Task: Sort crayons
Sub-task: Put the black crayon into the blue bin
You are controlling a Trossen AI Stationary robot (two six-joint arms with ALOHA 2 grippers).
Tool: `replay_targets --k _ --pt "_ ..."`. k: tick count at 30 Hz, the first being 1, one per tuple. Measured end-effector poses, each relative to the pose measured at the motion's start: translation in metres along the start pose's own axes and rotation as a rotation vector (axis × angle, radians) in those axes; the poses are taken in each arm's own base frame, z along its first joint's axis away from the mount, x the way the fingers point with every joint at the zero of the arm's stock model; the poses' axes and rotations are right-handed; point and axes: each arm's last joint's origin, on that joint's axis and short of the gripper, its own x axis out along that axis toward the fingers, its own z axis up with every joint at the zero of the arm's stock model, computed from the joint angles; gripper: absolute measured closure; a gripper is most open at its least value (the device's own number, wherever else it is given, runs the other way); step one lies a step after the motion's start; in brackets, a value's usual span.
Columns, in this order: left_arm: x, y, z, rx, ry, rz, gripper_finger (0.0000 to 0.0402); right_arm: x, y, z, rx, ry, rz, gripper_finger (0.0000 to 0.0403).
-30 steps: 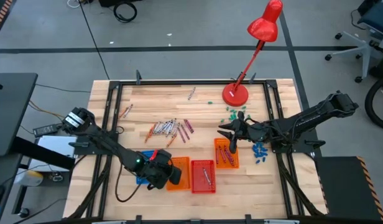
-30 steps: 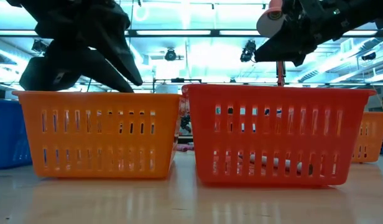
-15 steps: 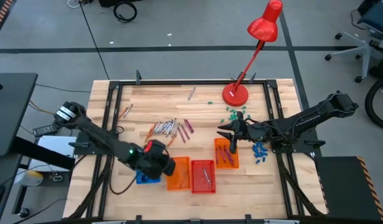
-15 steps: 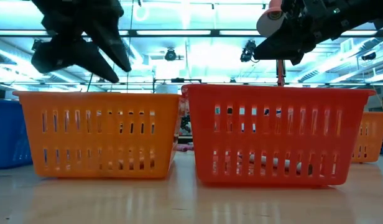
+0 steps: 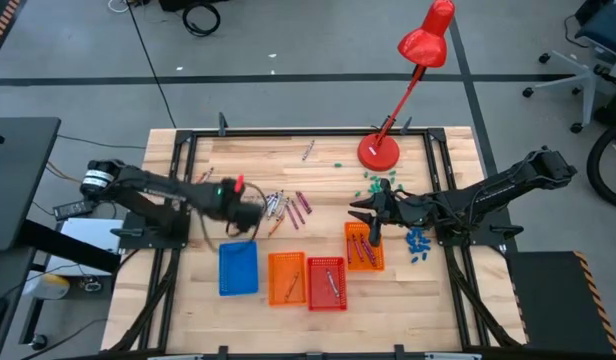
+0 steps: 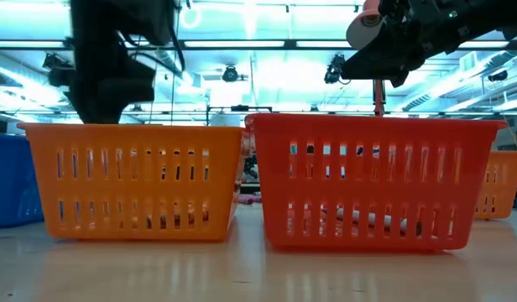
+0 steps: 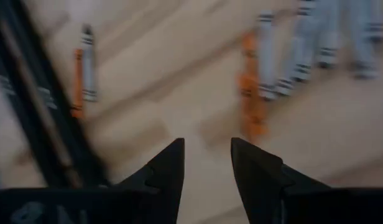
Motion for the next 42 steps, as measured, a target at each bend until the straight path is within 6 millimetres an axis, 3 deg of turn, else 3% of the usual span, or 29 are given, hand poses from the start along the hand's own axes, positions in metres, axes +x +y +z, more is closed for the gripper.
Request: replay_targets --k 10,19,24,35,42 --pt "0.044 0.059 0.062 0.045 0.223 0.091 0.0260 -0.003 0.005 -0.007 0.038 0.014 0.043 0.0293" --pt "0.083 0.094 0.086 0.139 0.396 0.124 0.0260 -0.007 0.006 -0.031 0.106 0.000 0.079 0.0293" --pt "0.102 0.099 0.090 0.187 0.459 0.177 0.0260 -0.008 0.007 -0.028 0.098 -0.062 0.095 0.0293" --pt "0.140 0.089 0.090 0.328 0.583 0.283 0.0260 -0.008 0.007 -0.025 0.064 -0.095 0.106 0.0293" --pt "0.151 0.094 0.092 0.393 0.613 0.307 0.0259 -0.008 0.008 -0.025 0.063 -0.090 0.130 0.0293"
